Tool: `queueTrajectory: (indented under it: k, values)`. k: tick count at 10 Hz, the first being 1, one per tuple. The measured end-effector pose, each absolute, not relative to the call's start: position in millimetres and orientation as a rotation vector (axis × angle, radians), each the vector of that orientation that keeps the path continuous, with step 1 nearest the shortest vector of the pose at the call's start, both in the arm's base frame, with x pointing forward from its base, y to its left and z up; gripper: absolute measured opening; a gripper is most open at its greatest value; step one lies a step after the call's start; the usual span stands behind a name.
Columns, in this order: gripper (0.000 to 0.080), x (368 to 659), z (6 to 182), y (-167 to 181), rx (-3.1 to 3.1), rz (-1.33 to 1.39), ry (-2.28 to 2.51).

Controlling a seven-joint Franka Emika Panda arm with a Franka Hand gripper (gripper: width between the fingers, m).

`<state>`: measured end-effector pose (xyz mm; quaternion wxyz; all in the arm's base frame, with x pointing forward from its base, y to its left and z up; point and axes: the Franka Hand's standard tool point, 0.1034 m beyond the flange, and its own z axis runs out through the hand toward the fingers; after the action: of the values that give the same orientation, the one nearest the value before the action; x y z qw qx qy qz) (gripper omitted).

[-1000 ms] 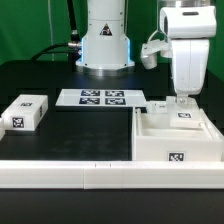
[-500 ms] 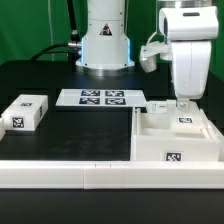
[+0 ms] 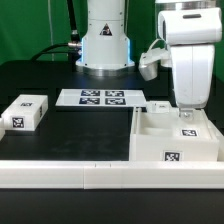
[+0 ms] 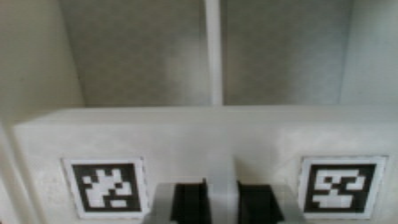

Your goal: Assemble cabinet

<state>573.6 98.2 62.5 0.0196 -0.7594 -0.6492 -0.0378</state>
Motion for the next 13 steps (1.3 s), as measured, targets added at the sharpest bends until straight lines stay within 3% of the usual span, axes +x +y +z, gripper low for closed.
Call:
queueTrajectory:
  k: [3,4,8,11,13]
  values:
    - [0.0069,573.5,62.3,98.1,-2.353,-0.11,-2.016]
    - [0.0145,573.4,62.1,97.9,-2.353,-0.11,-2.015]
    - [0.075,573.3,61.9,97.9,-2.353,-0.109,-2.015]
    - [0.0796,572.4,62.4,97.9,-2.352,-0.108,-2.016]
    - [0.0797,554.1,75.3,101.1,-2.373,-0.1,-2.007]
